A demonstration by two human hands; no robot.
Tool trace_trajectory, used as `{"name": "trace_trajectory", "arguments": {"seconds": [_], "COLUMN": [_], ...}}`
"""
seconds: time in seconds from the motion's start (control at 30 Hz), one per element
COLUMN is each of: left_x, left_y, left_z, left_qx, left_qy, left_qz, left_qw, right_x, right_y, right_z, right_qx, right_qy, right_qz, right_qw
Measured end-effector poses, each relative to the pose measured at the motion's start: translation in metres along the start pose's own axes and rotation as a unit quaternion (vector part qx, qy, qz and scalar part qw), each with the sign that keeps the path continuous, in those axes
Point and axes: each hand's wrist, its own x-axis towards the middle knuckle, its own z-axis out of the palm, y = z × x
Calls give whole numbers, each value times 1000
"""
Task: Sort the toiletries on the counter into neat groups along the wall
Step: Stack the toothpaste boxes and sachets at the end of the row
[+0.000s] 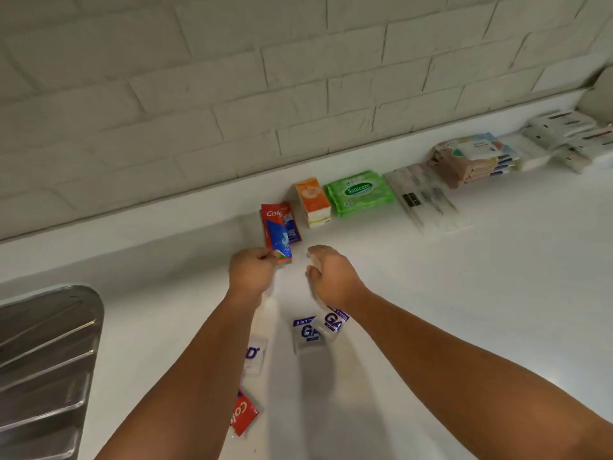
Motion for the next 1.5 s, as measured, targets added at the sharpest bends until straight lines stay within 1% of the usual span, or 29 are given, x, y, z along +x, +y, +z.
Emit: {"name": "trace_trajectory", "arguments": {"seconds": [0.07, 0.23, 0.47, 0.6, 0.73, 0.9, 1.07, 1.3, 1.4, 1.5], "left_x": [15, 50, 69, 61, 58, 53, 51, 40, 28, 4], "left_y": [4, 7, 8, 9, 9, 8, 7, 16, 18, 15], "left_z": [4, 22, 35, 36, 38, 40, 42, 28, 11, -10], "left_qx": [29, 88, 131, 221, 263, 274, 278, 244, 238, 243], "left_qy": [16, 31, 53, 78, 92, 100, 102, 117, 93, 42], "left_qz": [-4, -10, 2, 24, 51, 80, 80, 94, 114, 140], "left_qw": [999, 996, 990, 972, 959, 953, 952, 958, 960, 959], "right_x": [15, 48, 58, 60, 63, 63, 64, 57, 42, 20], "right_y": [5, 16, 22, 24, 25, 28, 28, 18, 8, -3], "right_z": [5, 18, 24, 26, 29, 31, 30, 24, 21, 24], "right_qx": [-28, -52, -81, -108, -124, -130, -122, -83, -65, -67], "right_qy": [-7, -41, -41, -39, -33, -28, -25, -24, -13, 6], "right_qz": [-19, -43, -97, -119, -124, -125, -126, -102, -90, -100], "right_qw": [999, 997, 991, 986, 984, 983, 984, 991, 994, 993]}}
